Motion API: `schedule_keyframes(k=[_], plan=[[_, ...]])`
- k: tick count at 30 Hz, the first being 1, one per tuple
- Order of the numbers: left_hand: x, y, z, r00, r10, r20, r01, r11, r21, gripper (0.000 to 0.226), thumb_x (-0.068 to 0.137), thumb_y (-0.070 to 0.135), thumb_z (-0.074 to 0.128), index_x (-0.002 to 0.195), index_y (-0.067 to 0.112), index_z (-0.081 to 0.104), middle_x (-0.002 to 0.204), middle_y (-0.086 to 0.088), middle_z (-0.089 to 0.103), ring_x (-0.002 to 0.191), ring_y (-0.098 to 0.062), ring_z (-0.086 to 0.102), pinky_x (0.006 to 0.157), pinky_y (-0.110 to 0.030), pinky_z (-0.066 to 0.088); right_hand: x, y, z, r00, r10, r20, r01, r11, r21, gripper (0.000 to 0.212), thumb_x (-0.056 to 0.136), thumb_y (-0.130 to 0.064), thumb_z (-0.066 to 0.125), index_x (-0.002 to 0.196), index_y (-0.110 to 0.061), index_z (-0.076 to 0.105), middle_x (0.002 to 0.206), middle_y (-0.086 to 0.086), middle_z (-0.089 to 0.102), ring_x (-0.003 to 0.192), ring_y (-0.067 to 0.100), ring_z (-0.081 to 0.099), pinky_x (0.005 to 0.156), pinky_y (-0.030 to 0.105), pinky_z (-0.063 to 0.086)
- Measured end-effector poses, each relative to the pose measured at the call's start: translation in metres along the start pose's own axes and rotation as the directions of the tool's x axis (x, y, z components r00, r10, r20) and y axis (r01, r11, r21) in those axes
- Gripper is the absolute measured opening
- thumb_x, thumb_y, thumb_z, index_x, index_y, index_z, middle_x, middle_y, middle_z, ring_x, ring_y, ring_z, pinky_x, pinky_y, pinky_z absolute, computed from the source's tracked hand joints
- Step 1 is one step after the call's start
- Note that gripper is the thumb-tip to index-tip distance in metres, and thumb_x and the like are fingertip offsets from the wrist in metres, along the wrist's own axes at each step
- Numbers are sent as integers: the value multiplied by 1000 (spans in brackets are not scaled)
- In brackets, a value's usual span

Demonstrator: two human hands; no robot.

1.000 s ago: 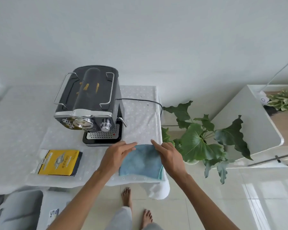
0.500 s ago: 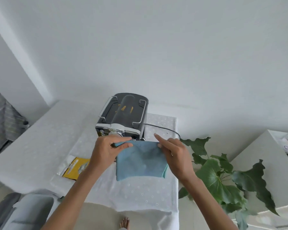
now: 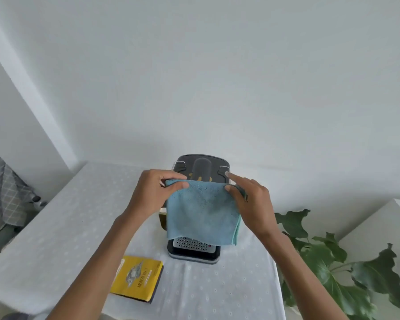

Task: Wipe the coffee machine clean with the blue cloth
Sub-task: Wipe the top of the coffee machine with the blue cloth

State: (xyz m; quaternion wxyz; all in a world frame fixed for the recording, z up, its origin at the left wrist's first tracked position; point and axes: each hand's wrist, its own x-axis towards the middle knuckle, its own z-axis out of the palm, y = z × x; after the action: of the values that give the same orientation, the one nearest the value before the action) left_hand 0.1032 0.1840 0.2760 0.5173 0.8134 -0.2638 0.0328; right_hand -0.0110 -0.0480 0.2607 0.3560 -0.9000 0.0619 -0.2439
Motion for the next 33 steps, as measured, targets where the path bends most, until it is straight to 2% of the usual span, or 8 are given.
schedule_keyframes(k=[3, 7, 14, 18, 22, 24, 29, 33], plan=[[43, -18, -8, 998, 41, 49, -43, 998, 39, 17, 76, 26, 83, 93, 22, 81, 92, 12, 77, 87, 0, 70, 73, -15, 52, 32, -5, 12, 998, 62, -11, -63, 997, -44, 36, 101, -24, 64, 138, -24, 64, 84, -20, 60, 83, 9, 52, 75, 16, 37], [96, -47, -8, 993, 55, 102, -62, 996, 68, 12, 79, 26, 82, 91, 22, 82, 89, 13, 77, 84, 2, 69, 72, -12, 48, 71, -4, 34, 992, 124, -16, -125, 985, -115, 35, 102, -28, 62, 137, -25, 65, 108, -1, 73, 103, 20, 60, 86, 28, 44], [142, -89, 16, 994, -5, 111, -17, 981, 193, 24, 83, 35, 76, 104, 24, 76, 94, 8, 74, 80, -9, 64, 74, -27, 53, 130, 11, 71, 969, 243, -52, -248, 927, -280, 33, 103, -20, 56, 135, -22, 64, 108, 1, 74, 111, 28, 57, 85, 42, 50], [133, -109, 17, 994, -16, 112, -4, 984, 178, 42, 92, 36, 66, 131, 23, 60, 116, 2, 63, 101, -15, 60, 85, -29, 48, 112, 4, 93, 969, 225, -104, -246, 920, -305, 45, 101, -23, 61, 145, -17, 55, 129, 10, 62, 119, 34, 54, 99, 42, 45], [102, -125, 17, 980, -136, 145, 136, 991, 12, 46, 102, 38, 45, 146, 23, 44, 143, 5, 49, 127, -12, 49, 105, -29, 40, 84, -20, 130, 937, 270, 223, -167, 903, -395, 64, 104, -52, 44, 162, -33, 23, 168, 7, 23, 155, 32, 19, 125, 46, 20], [88, -122, 22, 949, -193, 249, 223, 970, -99, 51, 105, 37, 33, 154, 22, 29, 153, 10, 34, 140, -4, 32, 115, -26, 27, 85, -21, 145, 900, 331, 284, -169, 865, -473, 67, 103, -59, 35, 163, -38, 12, 173, 6, 1, 158, 36, -2, 129, 48, 4], [76, -102, 33, 918, -227, 326, 332, 890, -314, 37, 108, 29, 18, 144, 36, 19, 134, 37, 29, 122, 26, 32, 99, 3, 24, 87, -16, 158, 886, 381, 265, -192, 820, -538, 66, 103, -58, 31, 163, -39, 9, 172, 5, -13, 157, 41, -12, 128, 51, -3], [76, -113, 38, 914, -250, 319, 351, 882, -315, 51, 107, 37, 18, 157, 27, 15, 159, 15, 21, 144, 1, 21, 121, -27, 18, 71, -20, 152, 869, 391, 303, -167, 809, -564, 74, 94, -67, 8, 163, -39, 2, 171, 4, -20, 157, 40, -13, 128, 50, -4]])
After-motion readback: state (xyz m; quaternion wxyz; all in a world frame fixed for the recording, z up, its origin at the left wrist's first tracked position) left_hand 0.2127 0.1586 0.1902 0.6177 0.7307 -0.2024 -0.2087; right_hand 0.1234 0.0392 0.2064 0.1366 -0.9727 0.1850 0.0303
